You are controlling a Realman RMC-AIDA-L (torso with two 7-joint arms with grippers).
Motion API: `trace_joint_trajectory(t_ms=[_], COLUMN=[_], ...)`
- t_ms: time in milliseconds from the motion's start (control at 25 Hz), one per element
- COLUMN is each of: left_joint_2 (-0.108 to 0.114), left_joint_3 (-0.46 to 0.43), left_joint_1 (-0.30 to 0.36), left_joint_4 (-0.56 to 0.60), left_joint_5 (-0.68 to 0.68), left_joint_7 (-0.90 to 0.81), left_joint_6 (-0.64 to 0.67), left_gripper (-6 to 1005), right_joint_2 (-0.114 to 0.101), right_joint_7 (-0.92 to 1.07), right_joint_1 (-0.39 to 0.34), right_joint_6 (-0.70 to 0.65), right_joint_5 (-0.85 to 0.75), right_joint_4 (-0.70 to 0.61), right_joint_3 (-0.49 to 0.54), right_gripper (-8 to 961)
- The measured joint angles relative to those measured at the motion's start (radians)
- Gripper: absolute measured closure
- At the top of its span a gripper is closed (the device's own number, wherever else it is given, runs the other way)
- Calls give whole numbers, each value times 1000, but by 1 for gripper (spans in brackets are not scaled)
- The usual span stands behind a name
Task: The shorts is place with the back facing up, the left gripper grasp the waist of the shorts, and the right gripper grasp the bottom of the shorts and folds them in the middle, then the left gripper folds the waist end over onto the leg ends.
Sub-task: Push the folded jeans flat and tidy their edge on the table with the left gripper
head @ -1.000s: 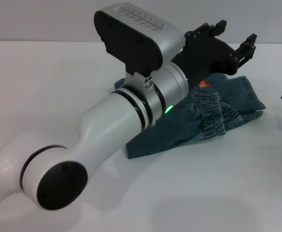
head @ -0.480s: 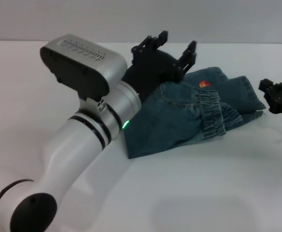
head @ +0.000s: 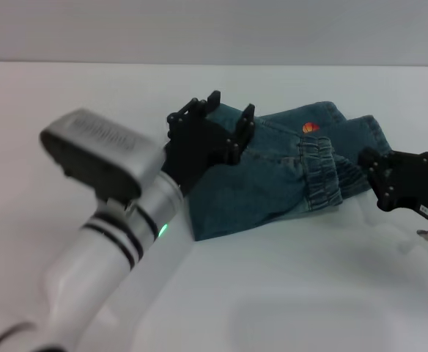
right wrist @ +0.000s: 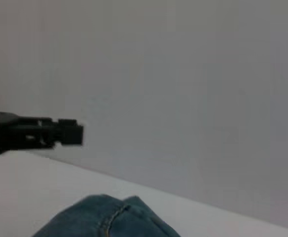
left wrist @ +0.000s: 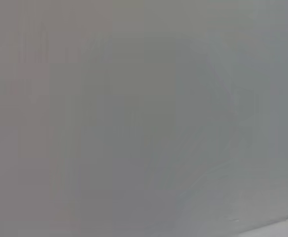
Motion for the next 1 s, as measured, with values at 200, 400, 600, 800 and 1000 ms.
trace_joint_trajectory(t_ms=[200,400,600,800,1000], left_joint_2=[-10,-10,-12,-13,-18], left_joint_3=[141,177,218,248,311], left_joint_1=[-8,-27,-37,-56,-95], left_joint_4=[137,220,284,312,374], left_joint_5=[0,0,-1,-1,-1], left_joint_7=[-19,-98,-190,-289,-409], left_joint_6=[332,364,360,323,274], left_gripper=[464,665,884,998,991], right_joint_2=[-1,-3,-4,-6,-6], right_joint_7=[-159,-196,-197,-198,-198], right_joint_1=[6,7,2,-7,-13], right_joint_6=[71,106,107,108,116], right_joint_5=[106,132,133,151,166], right_joint_4=[104,149,172,189,191], right_joint_3=[-3,4,17,32,35], right_gripper=[954,954,954,953,953])
